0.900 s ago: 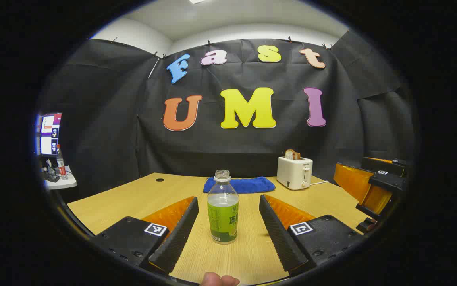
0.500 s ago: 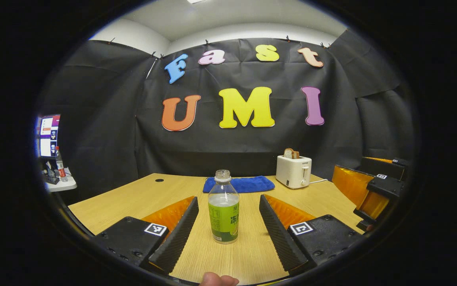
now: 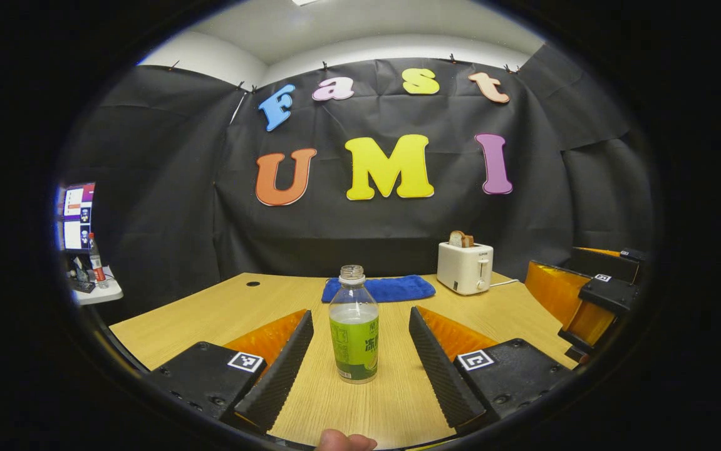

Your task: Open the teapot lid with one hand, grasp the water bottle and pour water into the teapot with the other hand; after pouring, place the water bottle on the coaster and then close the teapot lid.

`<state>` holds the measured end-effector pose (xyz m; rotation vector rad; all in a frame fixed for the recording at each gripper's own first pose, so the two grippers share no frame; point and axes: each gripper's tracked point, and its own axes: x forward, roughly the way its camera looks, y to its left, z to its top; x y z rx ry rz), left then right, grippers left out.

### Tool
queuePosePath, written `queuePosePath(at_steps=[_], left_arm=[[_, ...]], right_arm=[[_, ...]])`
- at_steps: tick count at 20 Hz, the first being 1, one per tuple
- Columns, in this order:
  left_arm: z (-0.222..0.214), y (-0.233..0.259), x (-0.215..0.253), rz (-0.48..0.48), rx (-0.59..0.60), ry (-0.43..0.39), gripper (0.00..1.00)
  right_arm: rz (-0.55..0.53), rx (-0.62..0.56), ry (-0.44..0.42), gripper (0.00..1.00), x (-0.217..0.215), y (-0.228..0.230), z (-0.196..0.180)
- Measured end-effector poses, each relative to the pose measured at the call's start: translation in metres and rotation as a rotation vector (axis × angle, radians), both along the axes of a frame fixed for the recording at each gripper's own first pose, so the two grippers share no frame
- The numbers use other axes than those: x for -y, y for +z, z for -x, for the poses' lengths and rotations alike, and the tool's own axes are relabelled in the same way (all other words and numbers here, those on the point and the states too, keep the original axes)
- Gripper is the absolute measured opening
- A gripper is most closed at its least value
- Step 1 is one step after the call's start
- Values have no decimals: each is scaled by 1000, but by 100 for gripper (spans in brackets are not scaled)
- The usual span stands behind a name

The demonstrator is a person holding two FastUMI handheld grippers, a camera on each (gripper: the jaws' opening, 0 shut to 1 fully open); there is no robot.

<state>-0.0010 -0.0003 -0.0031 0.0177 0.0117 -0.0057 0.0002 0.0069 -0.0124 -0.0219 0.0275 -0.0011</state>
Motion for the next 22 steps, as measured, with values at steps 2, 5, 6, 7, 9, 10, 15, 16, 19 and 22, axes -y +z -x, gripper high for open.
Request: queuePosePath(at_steps=[2, 5, 6, 7, 9, 10, 15, 16, 19, 22], left_arm=[[-1, 0, 0, 2, -4, 2, 96], [-2, -2, -2, -1, -9, 4, 96], [-2, -2, -2, -2, -8, 3, 96], [-2, -1, -2, -3, -6, 3, 96], [-1, 1, -2, -10, 1, 4, 96], [0, 3, -2, -14, 7, 4, 96], [-1, 3, -6, -11, 9, 24, 96], [-1, 3, -7, -11, 9, 27, 96], [-1, 6, -21, -12, 9, 40, 96], [-1, 7, -28, -5, 12, 52, 96]], right_arm=[[1, -4, 8, 95, -3, -2, 0], [-1, -2, 9, 95, -4, -1, -1], [0, -1, 11, 95, -6, -2, -2], [2, -5, 13, 97, -7, -4, -2], [1, -19, 21, 95, -9, -11, -5], [-1, -25, 28, 95, -11, -13, -5], [-12, -48, 32, 95, -16, -29, -16], [-15, -56, 36, 97, -19, -33, -19], [-14, -87, 53, 95, -30, -52, -33], [-4, -135, 69, 95, -41, -75, -49]])
